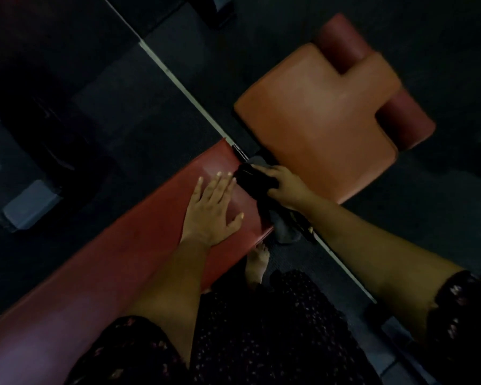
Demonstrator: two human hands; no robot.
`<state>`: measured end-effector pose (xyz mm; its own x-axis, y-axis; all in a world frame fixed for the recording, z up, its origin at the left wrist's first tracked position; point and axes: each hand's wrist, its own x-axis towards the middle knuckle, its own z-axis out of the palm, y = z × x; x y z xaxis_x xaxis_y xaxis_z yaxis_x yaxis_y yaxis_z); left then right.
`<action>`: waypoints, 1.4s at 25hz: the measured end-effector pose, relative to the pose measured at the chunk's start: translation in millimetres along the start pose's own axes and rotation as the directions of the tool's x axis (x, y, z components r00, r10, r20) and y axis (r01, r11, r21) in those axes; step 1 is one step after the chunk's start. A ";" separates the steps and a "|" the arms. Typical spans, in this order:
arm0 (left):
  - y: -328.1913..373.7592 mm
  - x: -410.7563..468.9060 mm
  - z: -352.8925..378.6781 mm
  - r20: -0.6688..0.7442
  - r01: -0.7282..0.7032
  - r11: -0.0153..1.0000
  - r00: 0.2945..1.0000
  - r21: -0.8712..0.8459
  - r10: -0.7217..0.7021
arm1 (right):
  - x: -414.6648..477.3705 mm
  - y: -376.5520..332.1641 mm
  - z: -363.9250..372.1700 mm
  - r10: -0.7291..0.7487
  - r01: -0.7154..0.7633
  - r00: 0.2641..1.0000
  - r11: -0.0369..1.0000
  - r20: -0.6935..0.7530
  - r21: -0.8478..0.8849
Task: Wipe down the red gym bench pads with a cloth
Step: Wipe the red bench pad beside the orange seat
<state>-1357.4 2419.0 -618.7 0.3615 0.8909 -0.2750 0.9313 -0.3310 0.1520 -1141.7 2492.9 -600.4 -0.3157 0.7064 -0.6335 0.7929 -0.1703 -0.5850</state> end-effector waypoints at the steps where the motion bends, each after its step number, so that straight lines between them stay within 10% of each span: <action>1: 0.9 -1.3 0.1 0.007 0.005 1.000 1.000 0.002 -0.005 | -19.3 12.3 8.5 0.021 -0.020 0.999 0.999 -0.028 0.046; 12: -3.8 1.2 3.7 -0.043 -0.036 0.999 0.998 0.029 0.037 | -43.2 32.2 11.7 0.113 -0.113 0.993 0.994 -0.020 0.002; 18: -19.0 -23.4 -1.4 0.013 -0.375 0.917 0.926 0.134 0.377 | -100.6 18.5 94.6 0.414 -0.175 0.851 0.803 -0.323 0.569; 27: -37.0 -71.5 15.5 0.032 -0.459 0.875 0.888 0.154 0.459 | -111.1 -20.9 165.0 0.588 -0.039 0.692 0.609 -0.418 0.792; 35: -52.8 -125.9 28.9 -0.037 -0.410 0.910 0.910 0.056 0.412 | -126.6 -39.7 194.6 0.512 -0.068 0.703 0.738 -0.493 0.671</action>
<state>-1450.8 2315.3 -619.5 0.7112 0.6863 -0.1523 0.7023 -0.6839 0.1977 -1234.6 2276.6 -595.5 0.4410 0.7480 -0.4959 0.2571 -0.6347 -0.7288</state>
